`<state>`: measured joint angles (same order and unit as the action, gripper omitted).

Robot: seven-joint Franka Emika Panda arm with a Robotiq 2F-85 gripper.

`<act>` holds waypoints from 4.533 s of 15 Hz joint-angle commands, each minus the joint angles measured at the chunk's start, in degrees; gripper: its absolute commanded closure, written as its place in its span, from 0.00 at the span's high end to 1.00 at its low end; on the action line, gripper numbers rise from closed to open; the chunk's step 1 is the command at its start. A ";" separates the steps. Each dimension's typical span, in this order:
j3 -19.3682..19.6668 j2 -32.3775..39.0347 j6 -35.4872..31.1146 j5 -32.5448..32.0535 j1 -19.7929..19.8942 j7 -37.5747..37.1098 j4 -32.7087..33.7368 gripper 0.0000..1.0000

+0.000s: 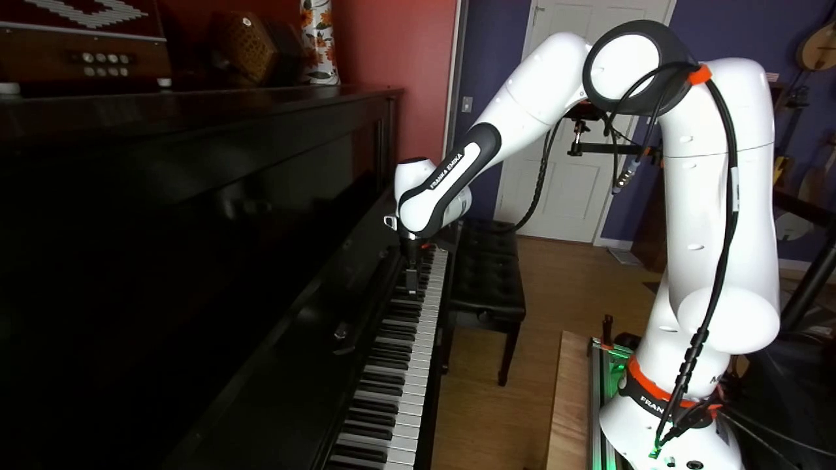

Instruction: Press the fourth b flat key from the right on the piano

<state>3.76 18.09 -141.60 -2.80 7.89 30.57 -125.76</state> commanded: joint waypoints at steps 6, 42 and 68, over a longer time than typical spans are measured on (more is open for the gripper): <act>-1.55 3.64 -5.89 0.13 3.12 2.87 2.21 1.00; -6.01 15.44 -6.31 2.05 9.63 5.18 10.37 0.00; -1.80 -10.83 -1.61 -1.42 2.74 -5.04 -7.33 1.00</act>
<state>0.58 11.74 -145.84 -3.58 11.97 27.51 -130.09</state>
